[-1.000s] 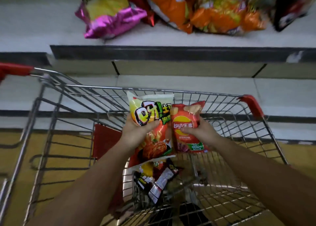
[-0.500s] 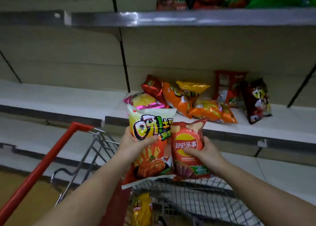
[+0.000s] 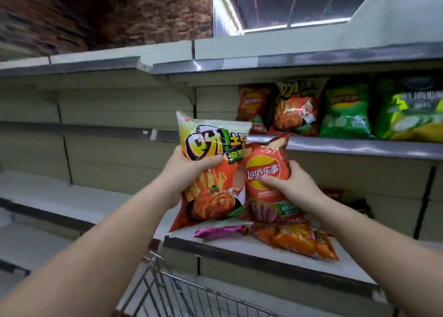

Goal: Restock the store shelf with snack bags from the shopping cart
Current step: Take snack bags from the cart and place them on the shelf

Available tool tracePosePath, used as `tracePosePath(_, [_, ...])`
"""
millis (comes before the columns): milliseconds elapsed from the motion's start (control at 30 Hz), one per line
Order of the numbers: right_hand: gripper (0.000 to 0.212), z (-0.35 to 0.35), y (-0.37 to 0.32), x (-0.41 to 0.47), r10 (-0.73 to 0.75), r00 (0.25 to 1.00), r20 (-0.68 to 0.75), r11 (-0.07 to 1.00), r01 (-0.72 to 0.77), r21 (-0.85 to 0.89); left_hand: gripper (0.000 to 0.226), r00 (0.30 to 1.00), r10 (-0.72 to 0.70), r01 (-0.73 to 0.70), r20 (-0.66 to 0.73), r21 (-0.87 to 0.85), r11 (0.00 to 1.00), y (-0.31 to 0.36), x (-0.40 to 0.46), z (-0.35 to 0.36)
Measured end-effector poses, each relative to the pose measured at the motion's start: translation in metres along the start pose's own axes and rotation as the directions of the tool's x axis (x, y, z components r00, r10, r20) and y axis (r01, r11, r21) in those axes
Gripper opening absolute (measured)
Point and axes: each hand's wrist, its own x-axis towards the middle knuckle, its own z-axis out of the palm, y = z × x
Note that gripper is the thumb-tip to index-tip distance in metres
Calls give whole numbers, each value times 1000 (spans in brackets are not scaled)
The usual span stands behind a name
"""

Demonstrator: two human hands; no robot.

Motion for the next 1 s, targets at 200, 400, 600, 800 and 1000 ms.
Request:
tracePosePath(200, [59, -16, -50, 50, -51, 994, -96, 997, 55, 45, 92, 999, 22, -24, -48, -42, 999, 43, 44, -23])
tracePosePath(400, [63, -18, -80, 122, 51, 995, -82, 985, -37, 169, 108, 1000, -24, 23, -13, -99, 995, 58, 93, -46])
tracePosePath(600, [64, -12, -95, 192, 128, 982, -141, 980, -104, 167, 37, 994, -39, 50, 102, -104, 993, 58, 135, -54])
tracePosePath(800, [54, 4, -85, 243, 109, 937, -332, 984, -54, 169, 30, 987, -24, 40, 160, -101, 994, 47, 175, -49])
tracePosePath(1000, [53, 13, -70, 256, 90, 930, -357, 992, -51, 118, 35, 979, -30, 54, 199, -119, 991, 37, 189, -39])
